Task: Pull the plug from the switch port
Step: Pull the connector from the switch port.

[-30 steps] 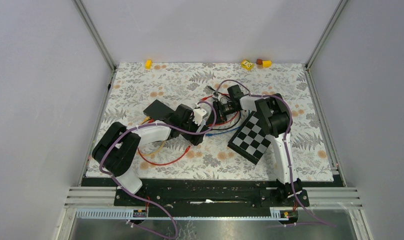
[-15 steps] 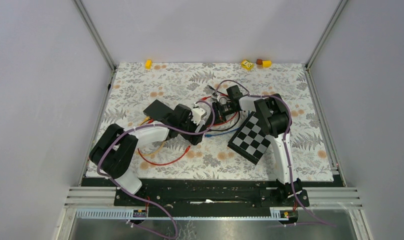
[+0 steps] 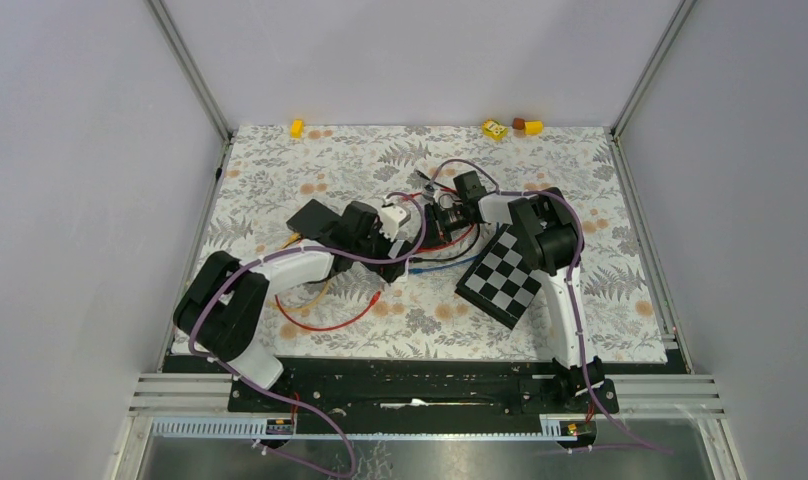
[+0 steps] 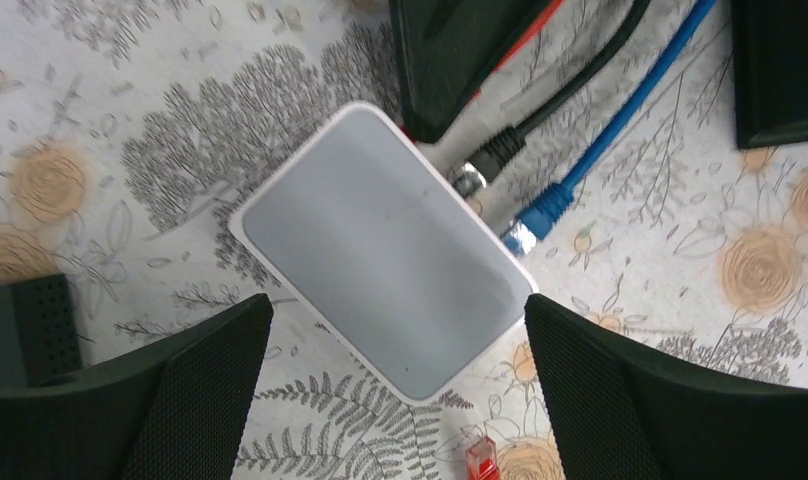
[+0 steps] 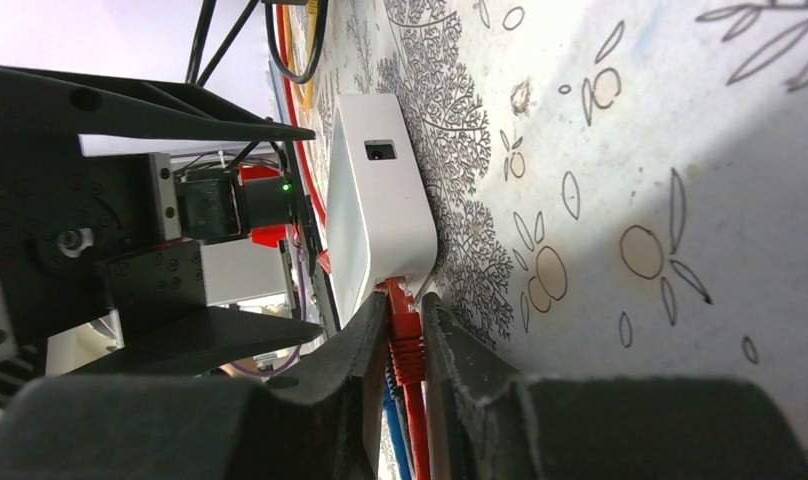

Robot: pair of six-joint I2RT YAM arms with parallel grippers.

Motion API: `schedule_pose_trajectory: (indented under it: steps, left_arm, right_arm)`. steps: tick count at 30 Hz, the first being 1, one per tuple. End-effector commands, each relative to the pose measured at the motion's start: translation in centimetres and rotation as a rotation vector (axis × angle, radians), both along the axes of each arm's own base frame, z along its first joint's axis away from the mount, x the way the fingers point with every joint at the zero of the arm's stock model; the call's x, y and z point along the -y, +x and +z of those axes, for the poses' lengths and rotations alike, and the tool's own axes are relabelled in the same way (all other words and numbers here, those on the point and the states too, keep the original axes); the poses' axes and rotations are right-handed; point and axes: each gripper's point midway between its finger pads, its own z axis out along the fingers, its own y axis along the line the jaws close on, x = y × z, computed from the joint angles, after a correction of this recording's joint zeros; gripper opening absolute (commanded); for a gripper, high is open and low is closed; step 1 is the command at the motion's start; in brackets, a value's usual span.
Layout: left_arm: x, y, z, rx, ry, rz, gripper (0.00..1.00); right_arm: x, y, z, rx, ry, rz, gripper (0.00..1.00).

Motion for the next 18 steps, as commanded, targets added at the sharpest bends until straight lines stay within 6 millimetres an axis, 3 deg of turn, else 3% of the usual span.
schedule_pose_trajectory:
  steps: [1,8,18]
  left_arm:
    - [1.3,3.6,3.9,0.091,-0.082,0.073,0.99]
    - [1.8,4.7,3.8,0.029,-0.153,0.216,0.98]
    - [0.9,5.7,3.1,-0.01,-0.146,0.367,0.98]
  right_arm:
    - [-0.4,0.3,2.7,0.09,0.054,0.004,0.0]
    - [-0.5,0.8,3.3,0.119,0.106,-0.033,0.0]
    - [-0.5,0.9,3.4,0.112,0.121,-0.052,0.0]
